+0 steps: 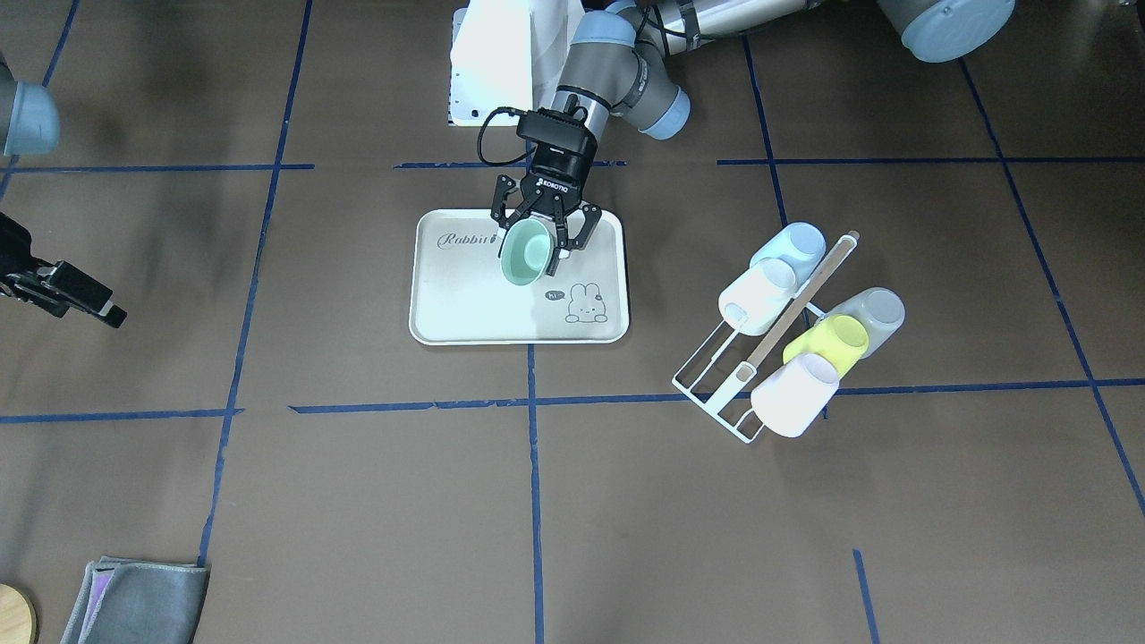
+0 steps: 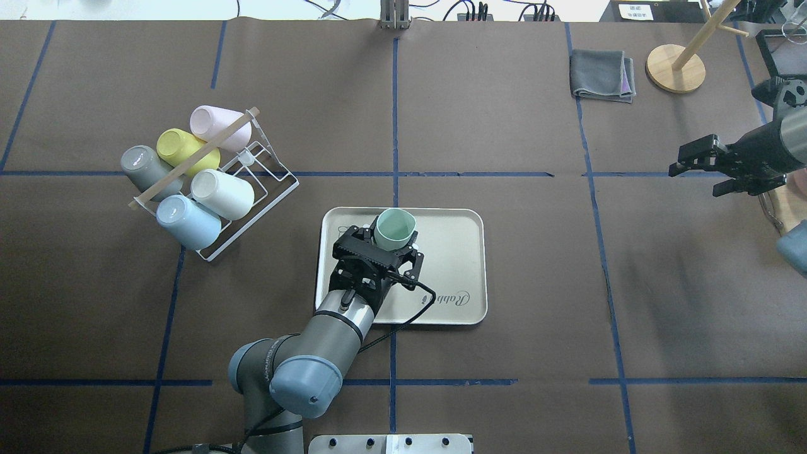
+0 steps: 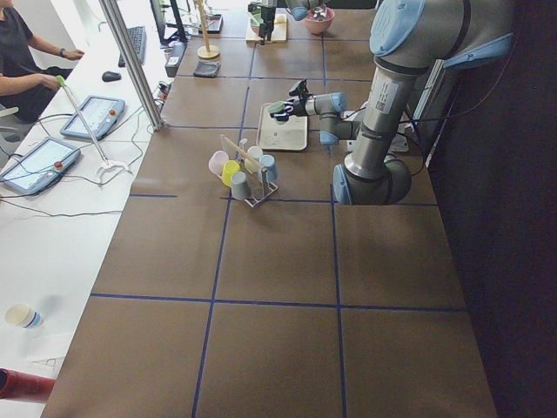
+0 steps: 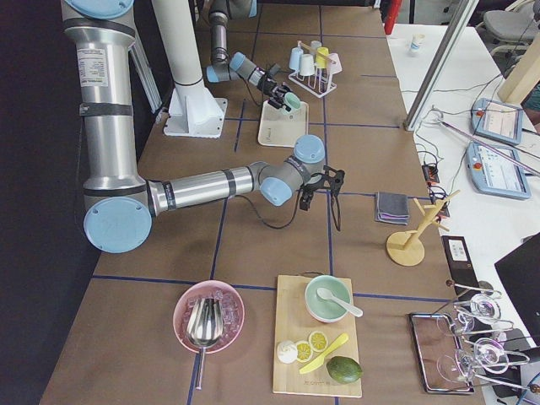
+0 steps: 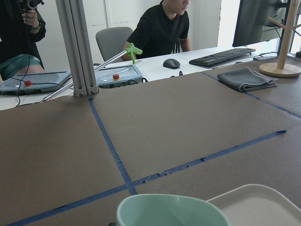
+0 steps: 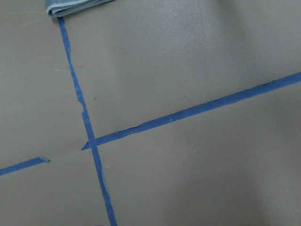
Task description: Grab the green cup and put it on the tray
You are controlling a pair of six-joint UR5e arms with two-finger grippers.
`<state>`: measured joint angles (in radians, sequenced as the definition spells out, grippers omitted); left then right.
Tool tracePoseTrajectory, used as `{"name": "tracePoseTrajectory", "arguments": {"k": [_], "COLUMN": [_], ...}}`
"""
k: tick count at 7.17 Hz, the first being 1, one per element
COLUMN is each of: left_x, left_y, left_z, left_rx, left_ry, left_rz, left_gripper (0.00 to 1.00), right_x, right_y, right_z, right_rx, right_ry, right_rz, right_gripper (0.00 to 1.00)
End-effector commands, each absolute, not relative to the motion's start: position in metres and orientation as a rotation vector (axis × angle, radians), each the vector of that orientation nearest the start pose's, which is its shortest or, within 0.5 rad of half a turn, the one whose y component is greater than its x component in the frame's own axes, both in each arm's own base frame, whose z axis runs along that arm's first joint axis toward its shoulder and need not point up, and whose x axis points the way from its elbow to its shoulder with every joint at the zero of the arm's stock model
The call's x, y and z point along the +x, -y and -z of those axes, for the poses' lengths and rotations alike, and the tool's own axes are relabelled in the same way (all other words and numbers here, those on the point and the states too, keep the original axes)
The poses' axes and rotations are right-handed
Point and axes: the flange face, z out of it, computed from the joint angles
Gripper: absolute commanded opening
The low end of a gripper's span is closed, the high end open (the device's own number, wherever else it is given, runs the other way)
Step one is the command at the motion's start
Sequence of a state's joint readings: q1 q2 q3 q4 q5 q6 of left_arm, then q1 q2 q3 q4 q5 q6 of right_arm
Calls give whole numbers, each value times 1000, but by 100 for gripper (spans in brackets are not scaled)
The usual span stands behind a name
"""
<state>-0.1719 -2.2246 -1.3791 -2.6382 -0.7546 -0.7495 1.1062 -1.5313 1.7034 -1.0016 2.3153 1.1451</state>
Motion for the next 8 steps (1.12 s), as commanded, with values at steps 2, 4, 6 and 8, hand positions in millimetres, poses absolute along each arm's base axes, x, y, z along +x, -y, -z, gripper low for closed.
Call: {"name": "tracePoseTrajectory", "arguments": {"k": [2,4,6,8], "left_x": [650,651,654,662], "left_y": [320,320,319,320], "left_z": [-227,-224,-224,-219], "left_rx": [1226,1220,1207,1205], "left_ry": [-980,-993,-1006,-1007], "left_rz": [108,97,77,72], "left_gripper": [69,72,72,75], "right_x": [-162,-148,-131,-130], "right_y": [503,504,505,504], "right_z": [-510,-518,-531,-533], "right_rx": [9,20,47,51], "right_ry": [998,988,968,965], "right_rz": [-326,-335,-306,-298], "right_gripper": [100,100,100,100]}}
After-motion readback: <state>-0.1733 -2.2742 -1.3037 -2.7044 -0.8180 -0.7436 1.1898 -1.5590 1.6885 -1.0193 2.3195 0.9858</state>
